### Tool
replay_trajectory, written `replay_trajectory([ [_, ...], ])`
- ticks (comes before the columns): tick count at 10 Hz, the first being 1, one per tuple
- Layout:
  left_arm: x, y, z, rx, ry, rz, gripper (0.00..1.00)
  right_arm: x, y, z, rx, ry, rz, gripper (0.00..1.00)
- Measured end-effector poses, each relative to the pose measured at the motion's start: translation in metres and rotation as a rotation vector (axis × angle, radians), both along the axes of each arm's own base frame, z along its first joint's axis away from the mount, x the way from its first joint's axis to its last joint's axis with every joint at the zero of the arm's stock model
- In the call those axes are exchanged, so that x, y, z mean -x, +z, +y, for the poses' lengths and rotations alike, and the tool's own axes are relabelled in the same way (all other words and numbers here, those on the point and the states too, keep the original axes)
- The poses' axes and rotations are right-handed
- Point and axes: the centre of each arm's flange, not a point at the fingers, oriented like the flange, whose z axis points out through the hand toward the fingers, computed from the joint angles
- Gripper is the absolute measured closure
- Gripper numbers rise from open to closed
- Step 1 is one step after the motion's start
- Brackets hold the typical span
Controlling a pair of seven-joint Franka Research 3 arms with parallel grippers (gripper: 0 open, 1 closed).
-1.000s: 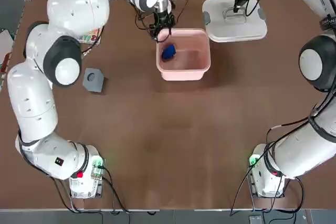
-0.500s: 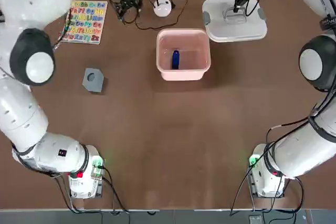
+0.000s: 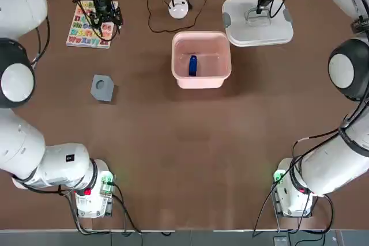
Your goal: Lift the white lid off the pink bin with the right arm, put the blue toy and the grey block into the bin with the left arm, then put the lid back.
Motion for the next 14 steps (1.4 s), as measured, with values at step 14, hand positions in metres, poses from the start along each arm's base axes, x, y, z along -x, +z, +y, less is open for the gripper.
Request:
replay_trajectory([
  [14, 0.134, -0.171, 0.07, 0.064, -0.254, -0.017, 0.44, 0.0, 0.0, 0.0, 0.0, 0.0, 0.0, 0.93],
])
